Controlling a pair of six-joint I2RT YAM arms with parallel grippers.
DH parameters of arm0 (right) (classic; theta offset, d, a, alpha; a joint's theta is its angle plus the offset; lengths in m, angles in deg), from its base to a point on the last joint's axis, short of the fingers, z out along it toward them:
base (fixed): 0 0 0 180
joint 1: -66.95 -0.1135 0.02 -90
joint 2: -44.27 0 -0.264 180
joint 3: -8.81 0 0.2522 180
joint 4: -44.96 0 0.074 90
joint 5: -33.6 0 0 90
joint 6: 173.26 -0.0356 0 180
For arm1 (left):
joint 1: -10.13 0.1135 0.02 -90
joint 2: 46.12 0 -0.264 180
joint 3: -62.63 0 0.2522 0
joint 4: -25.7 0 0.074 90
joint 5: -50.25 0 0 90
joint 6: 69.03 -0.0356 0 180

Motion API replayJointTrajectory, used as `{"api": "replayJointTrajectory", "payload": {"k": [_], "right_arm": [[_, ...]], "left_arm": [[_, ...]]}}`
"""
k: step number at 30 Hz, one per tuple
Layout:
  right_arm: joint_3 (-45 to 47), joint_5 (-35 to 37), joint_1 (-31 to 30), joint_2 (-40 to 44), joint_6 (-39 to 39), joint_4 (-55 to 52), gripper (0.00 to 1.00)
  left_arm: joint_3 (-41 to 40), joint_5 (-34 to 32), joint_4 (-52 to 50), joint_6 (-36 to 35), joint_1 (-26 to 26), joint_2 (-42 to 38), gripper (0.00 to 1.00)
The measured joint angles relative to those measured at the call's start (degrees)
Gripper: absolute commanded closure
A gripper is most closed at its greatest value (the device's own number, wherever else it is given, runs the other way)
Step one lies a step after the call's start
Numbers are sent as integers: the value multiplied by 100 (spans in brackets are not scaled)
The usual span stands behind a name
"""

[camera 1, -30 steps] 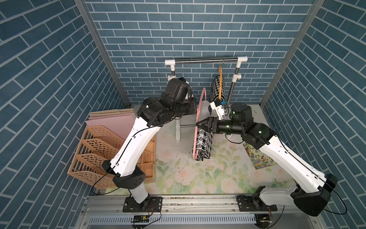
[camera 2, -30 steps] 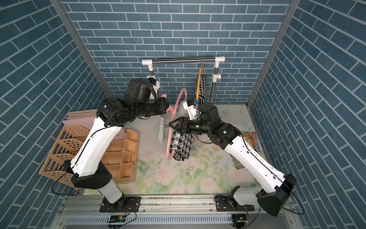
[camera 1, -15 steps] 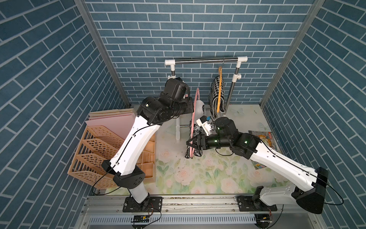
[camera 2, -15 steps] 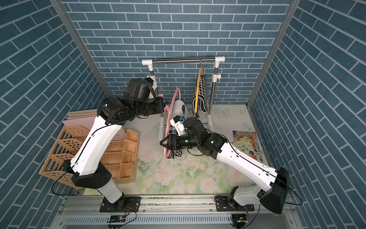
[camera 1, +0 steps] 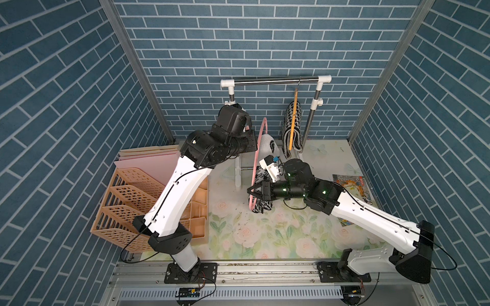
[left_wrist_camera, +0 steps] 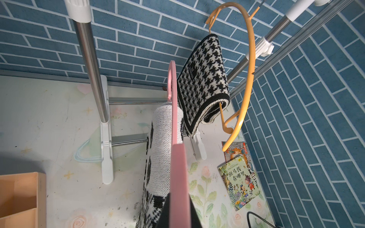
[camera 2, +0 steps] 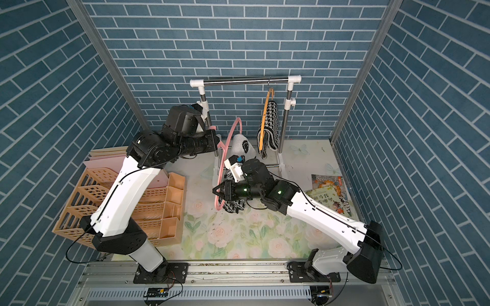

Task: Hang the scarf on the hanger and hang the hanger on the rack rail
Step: Place the hanger at the clothesline.

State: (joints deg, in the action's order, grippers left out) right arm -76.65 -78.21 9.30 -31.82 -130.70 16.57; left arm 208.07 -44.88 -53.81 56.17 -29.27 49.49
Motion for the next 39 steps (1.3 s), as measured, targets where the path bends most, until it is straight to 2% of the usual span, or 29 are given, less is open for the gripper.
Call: {"api": "replayJointTrajectory", "payload": {"k": [2,4,7,11,17,19,21,25,29,31,36,39], "right_arm": [[35,2,0,0,-44,98,63],[55,13,-7,0,-61,186,63],[63,20,-7,-9,-72,251,75],[96,48,7,-63,-271,289,100],[96,26,11,-59,-323,313,100],[94,-9,11,-46,-323,310,100],[59,-76,7,-37,-334,291,100],[-74,-262,4,-35,-483,227,100],[-262,-474,17,-33,-573,199,100],[-363,-612,37,-33,-636,223,100],[-575,-938,184,-61,-804,267,100],[-933,-1172,431,-199,-990,260,100]], "left_arm": [[-11,2,2,0,13,-11,100],[-15,0,4,0,20,-13,100],[-22,0,4,0,28,-15,100],[-35,-17,-17,-7,50,-37,100],[-267,0,144,-7,90,-175,100],[-470,37,286,-9,116,-310,79],[-721,114,542,-9,164,-505,64],[-1088,234,1054,26,304,-964,25],[-1163,319,1429,-31,365,-1360,4],[-1163,365,1602,-92,365,-1550,0],[-1272,343,1851,-140,365,-1989,1],[-1659,103,2081,-164,365,-2452,1]]}}
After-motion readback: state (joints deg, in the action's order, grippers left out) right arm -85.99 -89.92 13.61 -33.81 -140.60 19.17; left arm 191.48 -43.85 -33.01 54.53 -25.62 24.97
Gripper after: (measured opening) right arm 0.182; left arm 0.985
